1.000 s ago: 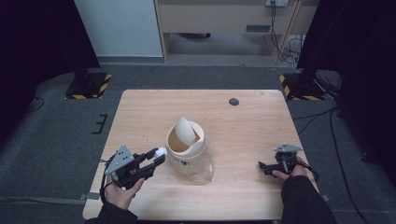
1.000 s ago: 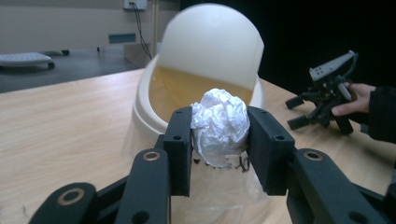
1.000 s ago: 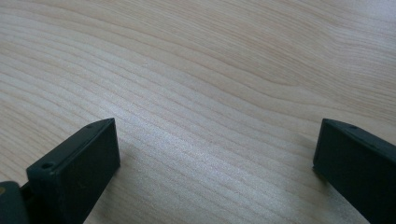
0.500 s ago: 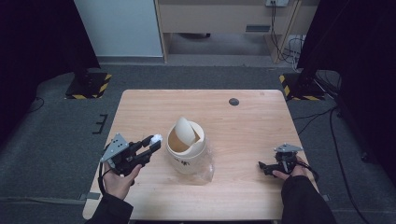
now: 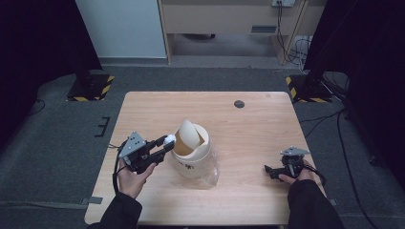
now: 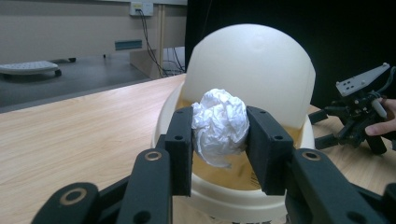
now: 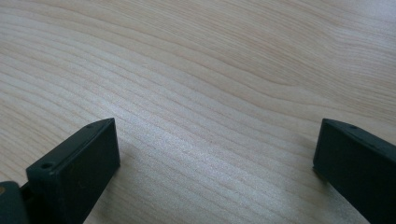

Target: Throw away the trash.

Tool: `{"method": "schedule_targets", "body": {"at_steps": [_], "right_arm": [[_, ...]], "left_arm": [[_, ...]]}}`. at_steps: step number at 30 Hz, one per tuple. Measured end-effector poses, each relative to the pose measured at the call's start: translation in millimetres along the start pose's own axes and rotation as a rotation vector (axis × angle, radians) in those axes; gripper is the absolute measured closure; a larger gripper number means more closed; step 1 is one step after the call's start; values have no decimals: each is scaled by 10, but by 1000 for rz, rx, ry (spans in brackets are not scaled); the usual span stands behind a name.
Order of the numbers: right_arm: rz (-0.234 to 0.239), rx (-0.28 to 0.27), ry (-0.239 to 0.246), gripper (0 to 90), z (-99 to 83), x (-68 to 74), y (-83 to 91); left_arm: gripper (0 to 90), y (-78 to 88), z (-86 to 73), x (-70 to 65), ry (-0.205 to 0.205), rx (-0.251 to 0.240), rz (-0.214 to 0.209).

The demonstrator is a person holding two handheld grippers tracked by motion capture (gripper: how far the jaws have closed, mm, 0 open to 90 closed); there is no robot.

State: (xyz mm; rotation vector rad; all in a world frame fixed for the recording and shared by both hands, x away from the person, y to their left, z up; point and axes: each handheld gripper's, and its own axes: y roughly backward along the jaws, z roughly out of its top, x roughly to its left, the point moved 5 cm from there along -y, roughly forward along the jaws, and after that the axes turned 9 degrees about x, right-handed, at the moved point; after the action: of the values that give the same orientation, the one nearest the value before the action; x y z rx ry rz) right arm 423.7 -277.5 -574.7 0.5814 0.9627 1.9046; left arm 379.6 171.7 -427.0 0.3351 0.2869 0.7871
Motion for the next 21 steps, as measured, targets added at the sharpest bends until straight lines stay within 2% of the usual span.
{"method": "schedule_targets", "body": {"at_steps": [6, 21], "right_arm": [[0, 0, 0, 7, 0, 0, 0], [0, 0, 0, 7, 0, 0, 0]], "left_arm": [[629, -91, -41, -34, -19, 34, -8], [626, -198, -106, -45, -24, 83, -16]]}}
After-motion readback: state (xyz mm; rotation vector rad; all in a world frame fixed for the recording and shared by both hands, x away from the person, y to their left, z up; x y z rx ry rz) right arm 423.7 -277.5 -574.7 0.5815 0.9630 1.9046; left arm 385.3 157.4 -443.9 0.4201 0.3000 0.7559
